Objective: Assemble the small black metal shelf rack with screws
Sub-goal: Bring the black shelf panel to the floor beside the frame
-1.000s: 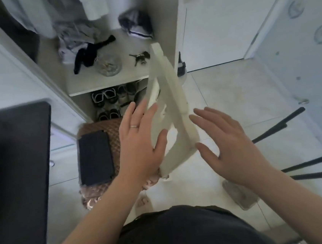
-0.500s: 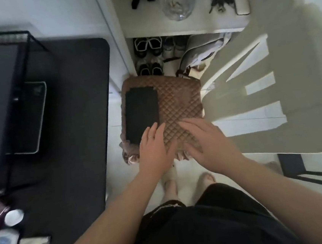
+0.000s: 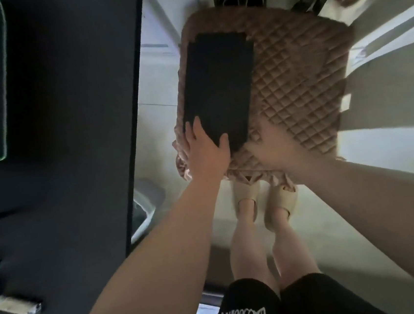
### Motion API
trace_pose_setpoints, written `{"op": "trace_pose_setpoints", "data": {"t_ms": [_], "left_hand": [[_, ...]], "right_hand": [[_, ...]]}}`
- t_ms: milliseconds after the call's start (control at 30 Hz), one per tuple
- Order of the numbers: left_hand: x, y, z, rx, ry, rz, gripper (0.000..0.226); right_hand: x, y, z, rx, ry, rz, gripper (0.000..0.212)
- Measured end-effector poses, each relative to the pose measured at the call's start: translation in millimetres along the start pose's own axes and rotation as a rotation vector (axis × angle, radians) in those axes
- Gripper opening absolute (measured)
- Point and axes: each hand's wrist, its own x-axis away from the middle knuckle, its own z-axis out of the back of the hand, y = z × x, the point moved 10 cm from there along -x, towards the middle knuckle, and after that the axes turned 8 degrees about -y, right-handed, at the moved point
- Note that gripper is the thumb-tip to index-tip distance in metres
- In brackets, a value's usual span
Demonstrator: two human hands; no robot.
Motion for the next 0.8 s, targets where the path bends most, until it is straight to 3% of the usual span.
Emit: {"op": "trace_pose_setpoints", "data": {"t_ms": [167,267,367,633,800], "left_hand": [[-38,-28,-5,0.133,0.031,0.104,0.086],[-48,-37,-8,0.288,0.010,0.123,0.080],[-48,-42,-8,0.343,-0.028,0.147,0.077],[-19,-44,-30,0.518,-0.392,0.253,0.067],[20,-43,-26,0.620,-0.457,0.363,0.069]], "right_hand": [[-45,22,-31,-0.115,-0.099,-0.038,0.071],[-53,21,-44,-0.377,-0.185,-0.004,0.070],[-49,28,-46,-0.579,-0.223,-0.106,0.063],[-5,50,1,-0.530,-0.051,-0.180,0.048],[39,57,8,-0.550,-0.112,-0.257,0.044]]}}
